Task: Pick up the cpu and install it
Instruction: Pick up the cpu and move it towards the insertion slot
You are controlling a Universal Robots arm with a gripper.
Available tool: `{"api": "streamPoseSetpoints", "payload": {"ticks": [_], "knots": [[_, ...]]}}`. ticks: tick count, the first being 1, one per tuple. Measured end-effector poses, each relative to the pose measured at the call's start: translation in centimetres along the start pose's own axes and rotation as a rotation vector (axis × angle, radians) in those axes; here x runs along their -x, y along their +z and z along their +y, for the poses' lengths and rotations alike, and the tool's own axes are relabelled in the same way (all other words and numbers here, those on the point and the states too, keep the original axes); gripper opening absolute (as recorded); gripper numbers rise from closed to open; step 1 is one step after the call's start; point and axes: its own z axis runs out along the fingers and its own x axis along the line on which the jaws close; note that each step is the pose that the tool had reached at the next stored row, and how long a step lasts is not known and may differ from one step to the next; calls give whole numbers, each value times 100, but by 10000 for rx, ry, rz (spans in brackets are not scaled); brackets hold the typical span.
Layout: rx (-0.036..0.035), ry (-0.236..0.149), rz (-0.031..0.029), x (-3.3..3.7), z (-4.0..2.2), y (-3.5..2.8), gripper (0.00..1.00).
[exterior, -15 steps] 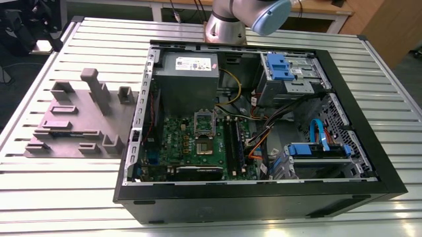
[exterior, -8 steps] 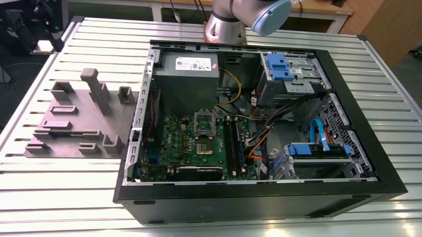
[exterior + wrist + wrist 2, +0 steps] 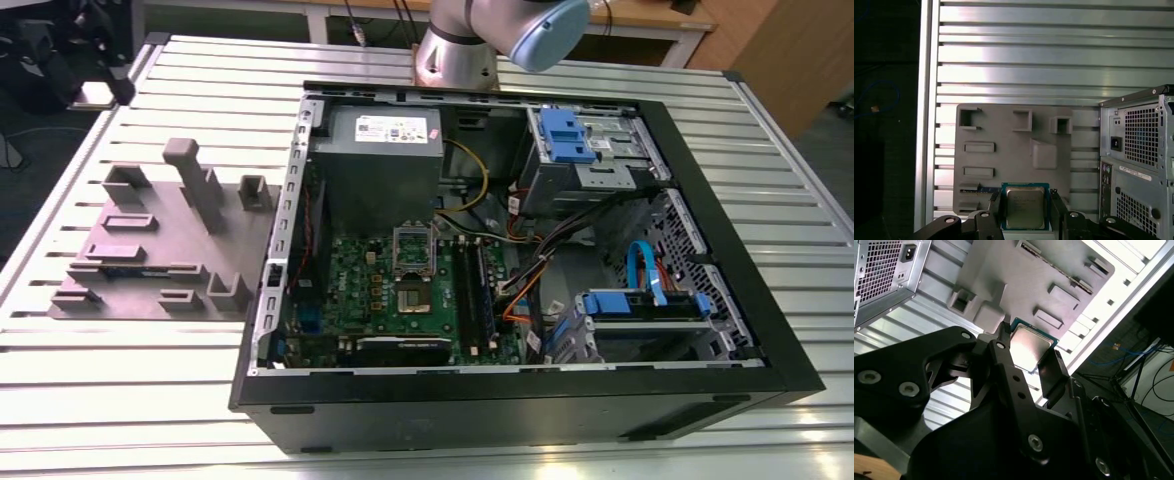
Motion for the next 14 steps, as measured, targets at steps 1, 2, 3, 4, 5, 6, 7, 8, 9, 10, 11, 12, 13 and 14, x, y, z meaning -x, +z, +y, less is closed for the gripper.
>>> {"api": "streamPoseSetpoints", "payload": {"ticks": [1, 2, 3, 4, 5, 6, 7, 8, 9, 10, 11, 12, 13, 14], "knots": [[-1, 0, 0, 6, 0, 0, 47], [0, 0, 0, 14, 0, 0, 47], [-1, -1, 1, 27, 0, 0, 47], [0, 0, 0, 40, 0, 0, 47], [0, 0, 0, 52, 0, 0, 47], [0, 0, 1, 64, 0, 0, 47], [0, -1, 0, 75, -1, 0, 47], [0, 0, 0, 86, -1, 0, 47], [0, 0, 1, 98, -1, 0, 47], [0, 0, 0, 122, -1, 0, 47], [0, -1, 0, 138, -1, 0, 47], [0, 0, 0, 142, -1, 0, 47], [-1, 0, 0, 148, -2, 0, 47], [0, 0, 0, 152, -2, 0, 47]]}}
